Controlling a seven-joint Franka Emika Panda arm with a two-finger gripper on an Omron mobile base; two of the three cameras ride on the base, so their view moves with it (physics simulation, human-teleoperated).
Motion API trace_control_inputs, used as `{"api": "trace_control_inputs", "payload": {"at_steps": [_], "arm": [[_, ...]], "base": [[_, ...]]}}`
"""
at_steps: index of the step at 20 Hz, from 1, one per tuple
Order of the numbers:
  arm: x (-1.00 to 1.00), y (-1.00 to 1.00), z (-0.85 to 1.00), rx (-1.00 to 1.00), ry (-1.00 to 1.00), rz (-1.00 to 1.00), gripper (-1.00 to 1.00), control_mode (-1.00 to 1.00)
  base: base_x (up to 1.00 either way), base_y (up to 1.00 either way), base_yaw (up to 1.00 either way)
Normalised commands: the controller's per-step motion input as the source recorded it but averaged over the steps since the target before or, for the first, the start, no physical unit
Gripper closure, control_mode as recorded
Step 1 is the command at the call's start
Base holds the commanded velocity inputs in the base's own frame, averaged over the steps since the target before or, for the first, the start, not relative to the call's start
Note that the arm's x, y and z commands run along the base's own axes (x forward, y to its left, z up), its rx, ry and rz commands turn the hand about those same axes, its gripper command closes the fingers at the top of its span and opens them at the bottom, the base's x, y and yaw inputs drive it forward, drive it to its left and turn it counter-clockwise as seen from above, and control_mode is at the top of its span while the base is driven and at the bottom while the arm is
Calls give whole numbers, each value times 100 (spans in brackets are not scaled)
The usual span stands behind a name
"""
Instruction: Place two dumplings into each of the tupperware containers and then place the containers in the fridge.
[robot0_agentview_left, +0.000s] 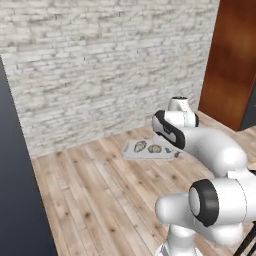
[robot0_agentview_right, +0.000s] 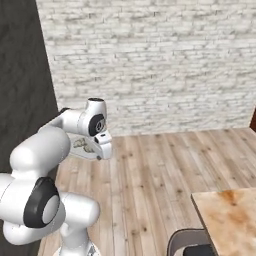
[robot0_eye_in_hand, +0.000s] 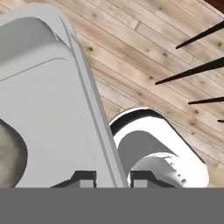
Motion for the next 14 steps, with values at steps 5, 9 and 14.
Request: {"api": "trace_control_inputs", "payload": {"at_steps": [5,9,14], "arm": [[0,0,0,0,0,0,100,100],[0,0,0,0,0,0,100,100],[0,0,0,0,0,0,100,100]], "base": [[100,0,-25],[100,-10,-18],[100,-32,-18]]}}
